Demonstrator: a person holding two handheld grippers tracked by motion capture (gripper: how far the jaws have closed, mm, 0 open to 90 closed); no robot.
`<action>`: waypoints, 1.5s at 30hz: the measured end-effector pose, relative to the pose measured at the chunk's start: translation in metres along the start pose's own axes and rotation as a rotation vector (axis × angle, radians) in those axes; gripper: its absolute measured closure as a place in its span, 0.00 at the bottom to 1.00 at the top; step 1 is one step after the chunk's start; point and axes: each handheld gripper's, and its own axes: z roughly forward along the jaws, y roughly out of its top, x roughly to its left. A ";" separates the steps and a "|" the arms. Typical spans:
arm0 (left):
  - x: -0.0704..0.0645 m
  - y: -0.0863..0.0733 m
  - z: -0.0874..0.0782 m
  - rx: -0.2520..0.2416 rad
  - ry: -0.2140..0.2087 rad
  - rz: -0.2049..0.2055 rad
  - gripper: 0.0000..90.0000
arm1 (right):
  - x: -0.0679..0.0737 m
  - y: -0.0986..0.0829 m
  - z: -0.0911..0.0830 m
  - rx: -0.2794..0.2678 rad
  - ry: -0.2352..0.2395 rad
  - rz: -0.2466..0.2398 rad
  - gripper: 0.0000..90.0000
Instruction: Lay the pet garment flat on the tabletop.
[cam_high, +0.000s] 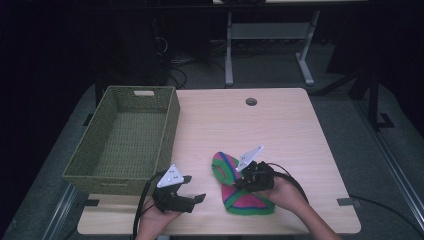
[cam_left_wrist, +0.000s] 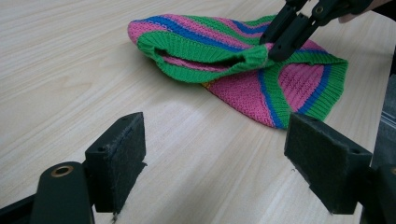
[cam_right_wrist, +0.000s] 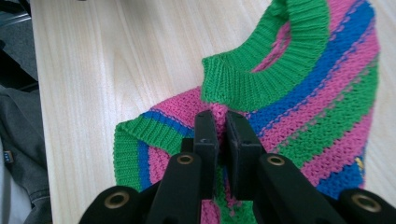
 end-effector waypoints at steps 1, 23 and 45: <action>0.000 0.000 0.000 0.001 -0.002 -0.004 0.23 | 0.000 0.000 -0.002 -0.003 -0.004 0.002 0.92; 0.000 0.004 0.006 0.003 -0.008 0.006 0.23 | -0.002 0.000 -0.021 -0.029 -0.016 -0.027 0.93; -0.006 0.020 0.014 -0.007 -0.041 0.028 0.25 | -0.011 -0.016 -0.070 -0.167 0.001 -0.036 0.93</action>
